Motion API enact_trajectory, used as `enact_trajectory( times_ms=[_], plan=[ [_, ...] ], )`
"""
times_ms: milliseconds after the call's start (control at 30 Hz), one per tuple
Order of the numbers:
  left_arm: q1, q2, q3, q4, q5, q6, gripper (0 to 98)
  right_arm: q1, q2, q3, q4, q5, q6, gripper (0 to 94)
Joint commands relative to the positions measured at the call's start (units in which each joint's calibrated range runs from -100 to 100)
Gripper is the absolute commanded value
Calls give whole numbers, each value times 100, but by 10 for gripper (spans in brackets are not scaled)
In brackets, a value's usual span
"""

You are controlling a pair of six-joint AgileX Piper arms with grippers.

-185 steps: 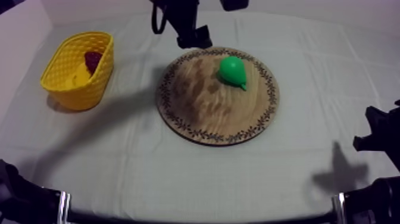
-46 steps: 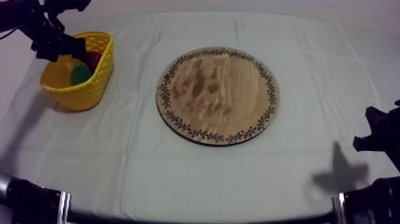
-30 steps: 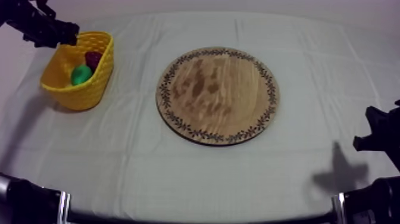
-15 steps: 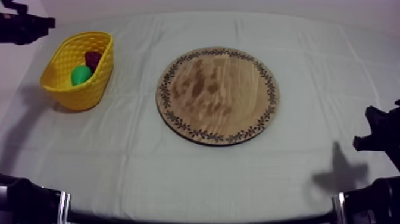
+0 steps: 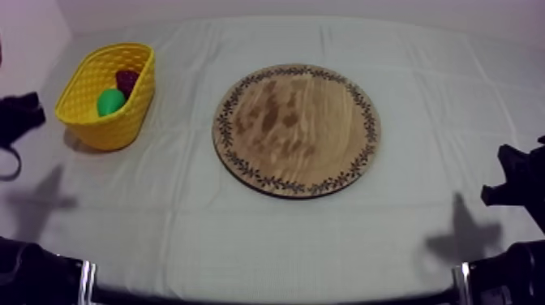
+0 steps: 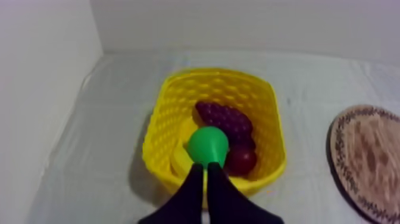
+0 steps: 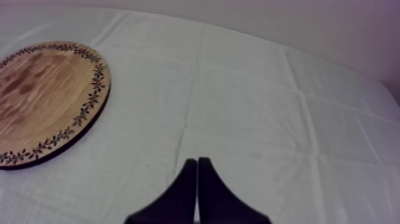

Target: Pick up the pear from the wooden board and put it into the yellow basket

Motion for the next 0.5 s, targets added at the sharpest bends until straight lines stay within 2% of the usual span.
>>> enact_trajectory(
  times_ms=[0,467],
  plan=[
    [10,-1521,803,-17,126,-83,0,-2,1,5,1,2,0,5],
    [0,-2787,1986,-99,294,-196,0,1,1,5,1,2,0,5]
  ],
)
